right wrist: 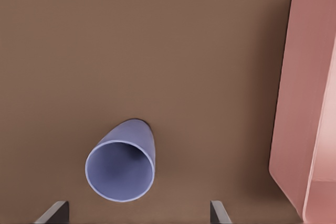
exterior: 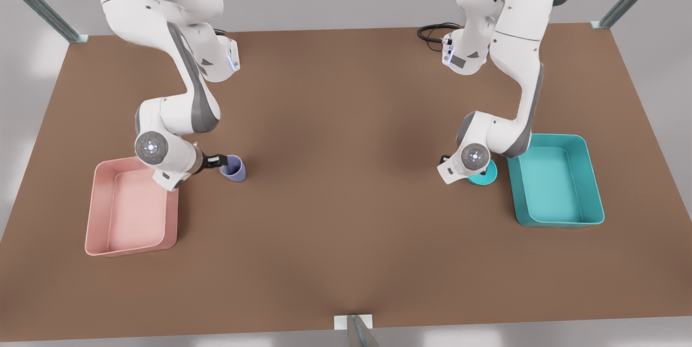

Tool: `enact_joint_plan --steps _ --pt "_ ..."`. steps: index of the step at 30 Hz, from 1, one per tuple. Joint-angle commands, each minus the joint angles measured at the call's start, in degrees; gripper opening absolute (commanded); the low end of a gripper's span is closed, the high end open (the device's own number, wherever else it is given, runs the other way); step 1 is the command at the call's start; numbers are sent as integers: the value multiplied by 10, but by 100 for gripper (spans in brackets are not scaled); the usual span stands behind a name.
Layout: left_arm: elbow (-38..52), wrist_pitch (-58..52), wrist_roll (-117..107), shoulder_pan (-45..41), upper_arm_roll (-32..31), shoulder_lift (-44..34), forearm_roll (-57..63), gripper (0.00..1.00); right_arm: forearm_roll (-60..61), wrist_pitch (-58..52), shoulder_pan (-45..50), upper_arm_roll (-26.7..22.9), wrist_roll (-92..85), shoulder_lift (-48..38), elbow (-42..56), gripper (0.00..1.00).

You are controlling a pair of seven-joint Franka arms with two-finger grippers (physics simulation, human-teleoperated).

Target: Put the bowls and cups in different boxes

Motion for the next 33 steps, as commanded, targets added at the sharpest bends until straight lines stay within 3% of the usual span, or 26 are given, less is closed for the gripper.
enact_joint_plan --steps 1,14,15,16,18,21,23,26,27,30,32,33 --pt "0 29 -8 3 0 6 1 100 5 107 0 0 3 -9 -28 100" --pt "3 30 -8 12 13 32 14 100 4 148 1 -1 3 23 -92 100" --pt "3 30 -8 12 13 33 14 95 5 149 1 -1 3 31 -94 100" --pt "4 30 -8 12 13 34 14 81 5 154 1 -1 2 37 -97 100" --pt "5 30 -8 13 13 34 14 62 4 155 1 -1 2 46 -98 100" --pt "8 30 -8 13 13 34 14 51 5 163 0 -1 2 57 -101 100" --pt "9 27 -8 13 13 34 14 36 5 164 0 -1 3 63 -102 100" --pt "17 21 -8 13 13 30 14 21 4 169 0 -1 2 75 -103 100" --pt "18 19 -15 12 13 25 14 21 4 171 0 -1 2 78 -102 95" --pt "23 -15 -56 10 12 -6 14 21 4 175 -3 -1 -7 85 -102 58" --pt "103 -129 -61 10 11 -13 13 21 4 175 -3 -1 -10 87 -100 48" --pt "118 -154 -70 11 11 -27 13 21 4 174 -3 -1 -9 87 -98 39"
